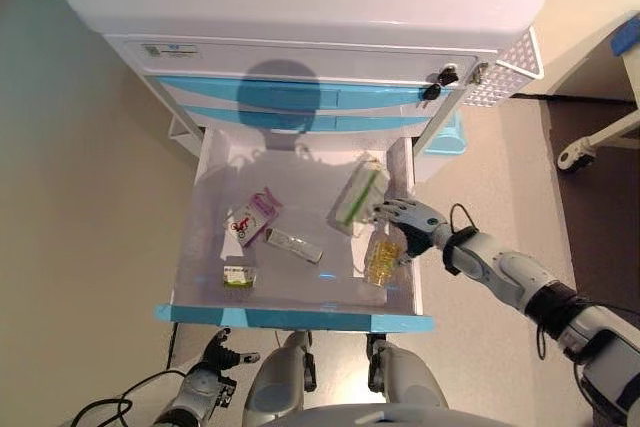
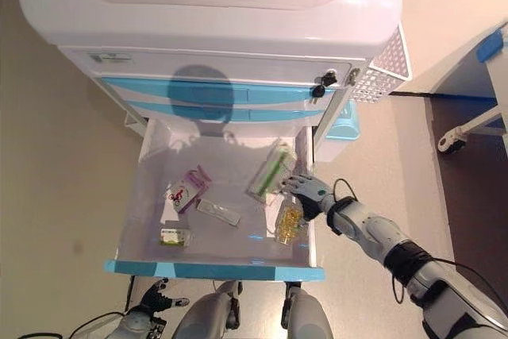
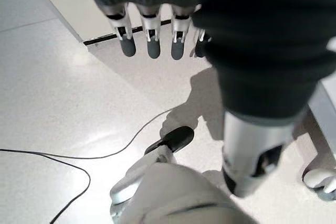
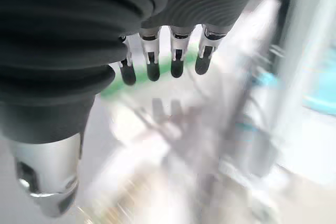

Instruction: Open the drawer and pick up the medicine

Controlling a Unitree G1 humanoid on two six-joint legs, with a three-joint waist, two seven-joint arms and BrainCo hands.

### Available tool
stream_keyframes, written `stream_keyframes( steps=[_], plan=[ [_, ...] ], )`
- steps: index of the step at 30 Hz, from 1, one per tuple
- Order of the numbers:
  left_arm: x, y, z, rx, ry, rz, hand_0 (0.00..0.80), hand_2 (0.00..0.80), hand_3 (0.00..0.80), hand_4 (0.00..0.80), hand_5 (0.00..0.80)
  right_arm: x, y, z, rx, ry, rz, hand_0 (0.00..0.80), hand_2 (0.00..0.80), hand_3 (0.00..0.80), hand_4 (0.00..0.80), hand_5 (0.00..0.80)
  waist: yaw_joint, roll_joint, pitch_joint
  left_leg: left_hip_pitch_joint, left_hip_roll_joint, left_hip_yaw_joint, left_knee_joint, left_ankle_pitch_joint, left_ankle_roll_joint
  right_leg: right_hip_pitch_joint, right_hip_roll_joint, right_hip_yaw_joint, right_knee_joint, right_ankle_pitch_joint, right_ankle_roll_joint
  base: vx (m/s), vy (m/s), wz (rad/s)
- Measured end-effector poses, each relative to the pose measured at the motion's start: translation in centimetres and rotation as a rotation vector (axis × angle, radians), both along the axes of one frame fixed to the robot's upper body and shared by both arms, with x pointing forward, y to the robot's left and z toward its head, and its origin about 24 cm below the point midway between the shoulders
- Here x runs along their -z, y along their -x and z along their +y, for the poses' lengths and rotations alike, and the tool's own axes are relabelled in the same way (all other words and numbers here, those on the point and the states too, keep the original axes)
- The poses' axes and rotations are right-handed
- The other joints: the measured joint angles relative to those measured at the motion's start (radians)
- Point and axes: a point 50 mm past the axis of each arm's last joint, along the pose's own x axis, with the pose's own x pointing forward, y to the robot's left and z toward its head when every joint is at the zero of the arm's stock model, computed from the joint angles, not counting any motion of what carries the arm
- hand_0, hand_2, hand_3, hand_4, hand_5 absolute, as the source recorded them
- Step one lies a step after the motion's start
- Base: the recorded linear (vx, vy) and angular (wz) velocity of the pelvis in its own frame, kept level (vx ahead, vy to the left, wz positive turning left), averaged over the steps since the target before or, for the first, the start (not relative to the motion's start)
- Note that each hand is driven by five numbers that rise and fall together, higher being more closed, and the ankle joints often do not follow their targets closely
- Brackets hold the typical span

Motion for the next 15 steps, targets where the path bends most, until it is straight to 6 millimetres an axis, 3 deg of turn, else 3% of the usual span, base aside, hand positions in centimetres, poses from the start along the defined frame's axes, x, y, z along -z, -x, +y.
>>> stream_keyframes(
  steps=[7, 15],
  plan=[
    [0.0, -0.1, 0.0, -0.005, -0.006, -0.003, 0.000, 0.000, 0.000, 0.000, 0.000, -1.3, 0.5, 2.1, -0.064, -0.087, 0.019, 0.000, 0.000, 0.000, 0.000, 0.000, 0.002, 0.001, -0.002, 0.000, 0.000, 0.000, 0.000, -0.001, -0.001, 0.000, 0.000, 0.000, 0.001, 0.000, 0.000, 0.000, 0.000, -0.01],
    [0.0, 0.0, 0.2, -0.031, -0.013, -0.001, 0.000, 0.000, 0.000, 0.000, 0.000, -5.8, 1.0, 4.4, -0.192, -0.204, -0.031, 0.000, 0.000, 0.000, 0.000, 0.000, 0.002, 0.000, -0.002, -0.003, 0.001, -0.002, 0.000, -0.001, -0.001, -0.002, 0.002, 0.000, 0.000, 0.000, 0.000, 0.000, 0.000, 0.00]
  ],
)
